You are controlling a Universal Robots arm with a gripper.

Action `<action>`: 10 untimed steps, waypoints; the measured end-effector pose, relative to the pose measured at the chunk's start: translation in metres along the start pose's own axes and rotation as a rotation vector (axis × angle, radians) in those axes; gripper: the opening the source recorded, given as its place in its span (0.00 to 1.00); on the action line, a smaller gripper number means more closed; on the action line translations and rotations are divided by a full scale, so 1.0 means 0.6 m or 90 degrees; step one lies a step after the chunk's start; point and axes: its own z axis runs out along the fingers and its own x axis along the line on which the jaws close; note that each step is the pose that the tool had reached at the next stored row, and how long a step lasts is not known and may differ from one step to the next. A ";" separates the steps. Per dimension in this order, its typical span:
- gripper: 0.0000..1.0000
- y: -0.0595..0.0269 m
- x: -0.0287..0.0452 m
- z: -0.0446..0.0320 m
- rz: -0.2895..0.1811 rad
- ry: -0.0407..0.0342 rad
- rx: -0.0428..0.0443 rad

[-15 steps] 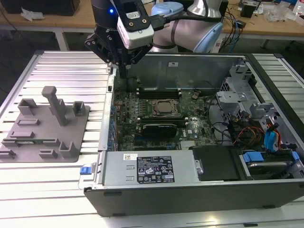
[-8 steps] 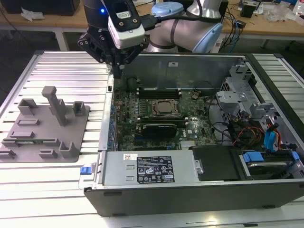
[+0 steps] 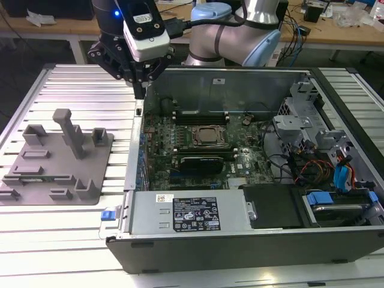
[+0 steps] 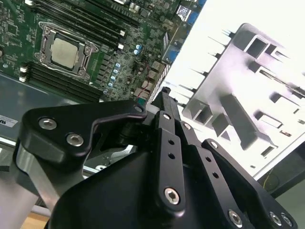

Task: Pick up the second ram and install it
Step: 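Reach for the second ram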

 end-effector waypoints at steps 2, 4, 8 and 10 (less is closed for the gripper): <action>0.08 0.000 0.004 0.000 0.000 0.0000 0.0000; 0.08 -0.001 0.009 0.000 0.000 0.0000 0.0000; 0.08 -0.001 0.018 0.000 0.000 0.0000 0.0000; 0.08 -0.002 0.023 -0.001 0.000 0.0000 0.0000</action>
